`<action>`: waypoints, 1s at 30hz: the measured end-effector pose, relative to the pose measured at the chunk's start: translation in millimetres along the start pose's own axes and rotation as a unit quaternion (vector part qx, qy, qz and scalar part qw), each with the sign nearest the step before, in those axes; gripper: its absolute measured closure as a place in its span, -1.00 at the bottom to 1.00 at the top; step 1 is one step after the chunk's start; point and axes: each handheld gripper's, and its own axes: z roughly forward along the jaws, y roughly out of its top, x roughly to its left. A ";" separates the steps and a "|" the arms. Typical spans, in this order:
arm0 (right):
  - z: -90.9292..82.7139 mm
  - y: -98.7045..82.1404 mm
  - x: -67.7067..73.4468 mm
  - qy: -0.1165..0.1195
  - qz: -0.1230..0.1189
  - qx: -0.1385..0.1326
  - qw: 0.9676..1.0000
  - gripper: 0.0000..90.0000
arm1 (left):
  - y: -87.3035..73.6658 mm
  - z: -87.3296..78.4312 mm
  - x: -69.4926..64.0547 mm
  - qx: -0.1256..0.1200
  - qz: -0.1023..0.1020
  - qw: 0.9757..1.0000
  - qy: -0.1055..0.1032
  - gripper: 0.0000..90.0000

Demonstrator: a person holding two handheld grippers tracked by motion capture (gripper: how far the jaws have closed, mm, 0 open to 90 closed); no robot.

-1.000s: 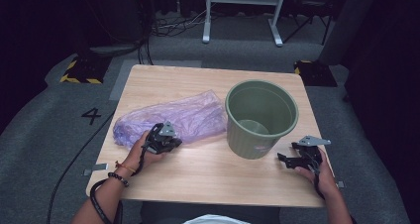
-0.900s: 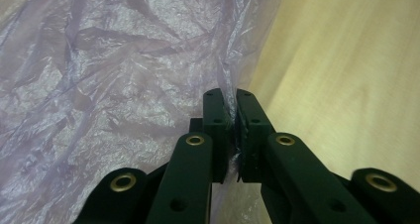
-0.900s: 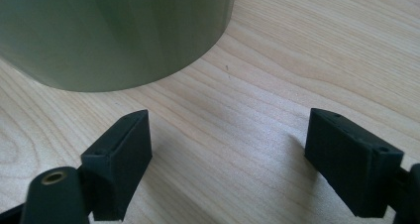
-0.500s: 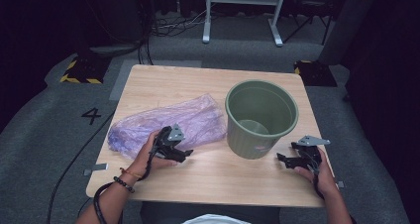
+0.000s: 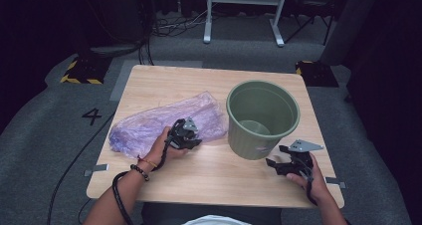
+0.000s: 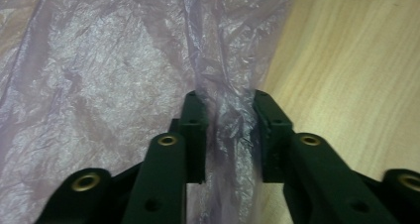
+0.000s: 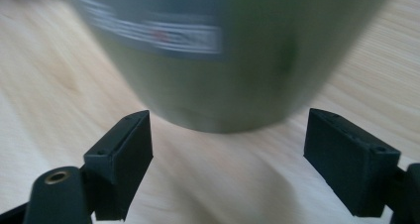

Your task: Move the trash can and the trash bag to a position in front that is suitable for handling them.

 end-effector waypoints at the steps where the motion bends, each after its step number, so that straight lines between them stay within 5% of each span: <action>1: 3.1 1.2 11.0 -0.006 -0.004 0.002 1.000 -0.58 | -1.0 -1.1 -0.9 0.001 0.001 1.000 -0.003 0.70; 5: 8.3 5.5 24.6 -0.022 -0.020 0.001 1.000 -0.65 | -5.7 -5.5 -3.7 0.003 0.008 1.000 -0.015 0.77; 8: 15.1 12.8 27.9 -0.074 -0.024 -0.009 0.997 -0.62 | -13.1 -13.6 -9.3 0.011 0.023 0.999 -0.025 0.79; 19: 28.5 28.2 12.7 -0.092 0.002 -0.033 0.995 -0.59 | -33.7 -30.6 -24.7 0.009 0.036 0.998 -0.054 0.80; 24: 36.9 39.9 5.7 -0.108 0.003 -0.042 0.993 -0.59 | -34.5 -31.7 -39.2 0.010 0.061 0.995 -0.080 0.79; 30: 44.9 43.5 -4.9 -0.095 0.008 -0.048 0.994 -0.55 | -29.1 -30.2 -55.3 0.023 0.089 0.991 -0.099 0.65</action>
